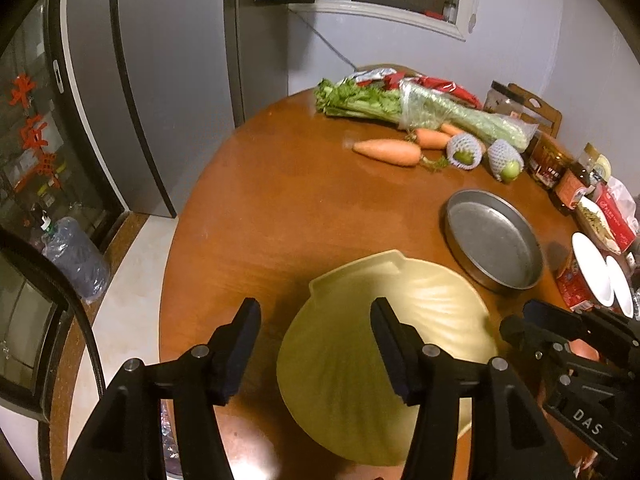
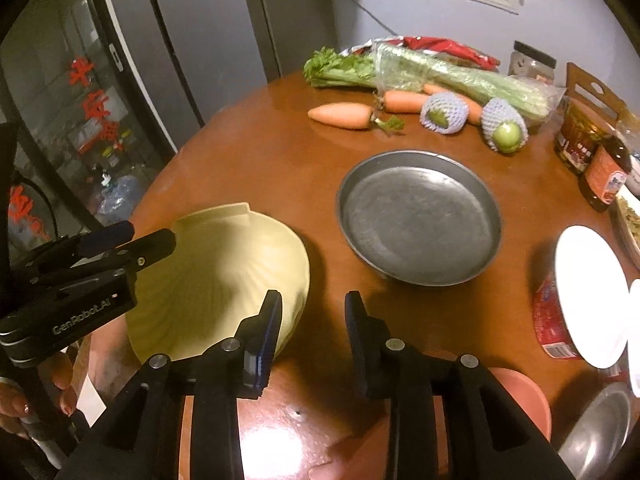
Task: Organize plates and bowls
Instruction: 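Carry the shell plate with the left tool and lower it onto the table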
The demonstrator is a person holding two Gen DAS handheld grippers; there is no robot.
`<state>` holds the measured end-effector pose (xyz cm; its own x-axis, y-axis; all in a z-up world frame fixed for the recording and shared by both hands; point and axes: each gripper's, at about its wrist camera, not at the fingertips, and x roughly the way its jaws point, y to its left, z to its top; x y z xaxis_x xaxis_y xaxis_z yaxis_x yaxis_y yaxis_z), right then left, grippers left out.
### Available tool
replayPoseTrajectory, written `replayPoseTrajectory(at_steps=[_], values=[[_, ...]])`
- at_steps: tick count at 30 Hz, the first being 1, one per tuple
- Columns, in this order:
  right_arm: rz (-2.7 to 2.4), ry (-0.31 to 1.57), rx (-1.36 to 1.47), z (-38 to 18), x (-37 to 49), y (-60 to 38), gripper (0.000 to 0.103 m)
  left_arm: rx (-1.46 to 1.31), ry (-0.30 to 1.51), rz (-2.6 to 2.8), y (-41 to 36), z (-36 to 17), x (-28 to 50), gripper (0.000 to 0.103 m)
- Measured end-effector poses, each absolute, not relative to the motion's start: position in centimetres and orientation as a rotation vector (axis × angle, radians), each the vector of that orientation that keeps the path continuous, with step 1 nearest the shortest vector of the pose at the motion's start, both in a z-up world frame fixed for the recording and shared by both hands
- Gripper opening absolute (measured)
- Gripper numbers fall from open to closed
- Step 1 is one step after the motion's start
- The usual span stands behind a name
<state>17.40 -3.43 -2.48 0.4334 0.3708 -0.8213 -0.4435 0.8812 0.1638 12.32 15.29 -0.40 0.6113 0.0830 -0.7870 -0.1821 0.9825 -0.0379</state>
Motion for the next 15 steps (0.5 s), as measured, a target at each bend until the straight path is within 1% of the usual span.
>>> replayPoseTrajectory(at_steps=[15], values=[[0.454,0.888,-0.055,1.4,14.3,-7.9,0.035,-0.072,0.838,0.098,11.5,2.7,9.7,0.059]])
